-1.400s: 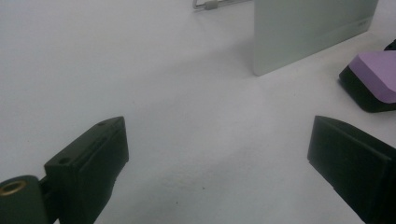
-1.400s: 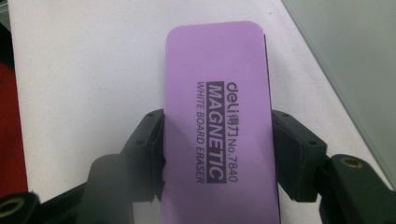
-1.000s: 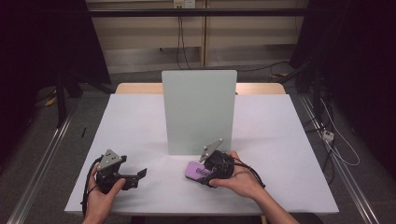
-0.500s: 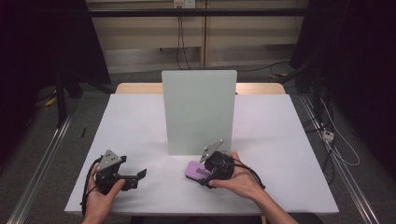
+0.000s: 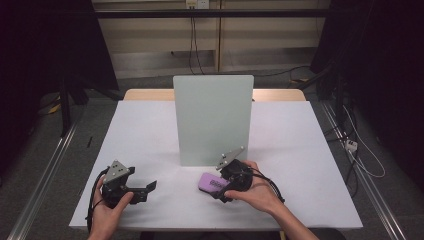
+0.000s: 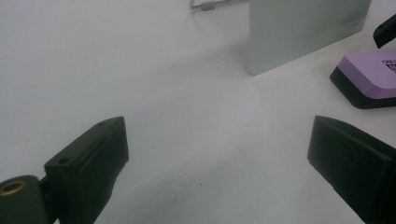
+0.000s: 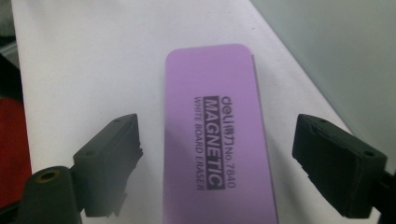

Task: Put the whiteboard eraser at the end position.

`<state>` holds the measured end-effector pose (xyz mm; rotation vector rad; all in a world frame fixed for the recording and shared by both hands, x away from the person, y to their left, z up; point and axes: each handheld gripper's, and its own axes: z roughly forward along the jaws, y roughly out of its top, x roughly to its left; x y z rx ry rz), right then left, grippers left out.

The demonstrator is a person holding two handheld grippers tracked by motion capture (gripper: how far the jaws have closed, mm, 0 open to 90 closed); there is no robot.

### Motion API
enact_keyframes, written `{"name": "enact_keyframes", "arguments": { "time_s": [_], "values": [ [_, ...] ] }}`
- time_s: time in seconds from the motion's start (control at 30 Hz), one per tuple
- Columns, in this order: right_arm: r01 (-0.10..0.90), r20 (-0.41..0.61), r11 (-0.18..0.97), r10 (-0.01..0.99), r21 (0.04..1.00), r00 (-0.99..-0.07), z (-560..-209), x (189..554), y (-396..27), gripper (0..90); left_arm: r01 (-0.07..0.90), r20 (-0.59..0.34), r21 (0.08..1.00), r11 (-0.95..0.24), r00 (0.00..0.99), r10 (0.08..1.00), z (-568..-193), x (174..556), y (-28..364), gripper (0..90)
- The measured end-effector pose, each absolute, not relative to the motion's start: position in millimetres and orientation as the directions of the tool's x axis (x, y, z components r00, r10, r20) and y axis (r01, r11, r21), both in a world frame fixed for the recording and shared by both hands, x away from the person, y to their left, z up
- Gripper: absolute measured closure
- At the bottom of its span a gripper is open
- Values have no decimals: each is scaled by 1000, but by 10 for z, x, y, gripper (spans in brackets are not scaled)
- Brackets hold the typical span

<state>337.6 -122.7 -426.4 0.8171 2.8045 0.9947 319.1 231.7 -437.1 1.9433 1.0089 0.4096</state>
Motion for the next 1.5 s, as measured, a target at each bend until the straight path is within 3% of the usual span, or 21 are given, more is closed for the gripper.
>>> {"name": "enact_keyframes", "arguments": {
  "time_s": [0.2, 0.57, 0.9, 1.2, 1.5],
  "values": [
    [450, 95, 645, 506, 618, -857, -4225, 3373, -1272, 85, 494, -98, 821, -285, 615, 782, -4379, 3198, 2314, 54],
    [500, 100, 497, 630, 709, -770, -4155, 3372, -1434, 99, 495, -95, 820, -286, 612, 785, -4379, 3199, 2313, 54],
    [496, 90, 419, 689, 760, -719, -4143, 3278, -1668, 107, 497, -100, 820, -283, 612, 785, -4391, 3204, 2306, 54],
    [473, 69, 290, 792, 832, -607, -4145, 3233, -1901, 101, 498, -100, 819, -283, 611, 786, -4389, 3203, 2311, 54],
    [482, 49, 254, 846, 839, -532, -4207, 3148, -2135, 95, 500, -108, 821, -276, 610, 785, -4387, 3200, 2307, 53]
  ]
}}
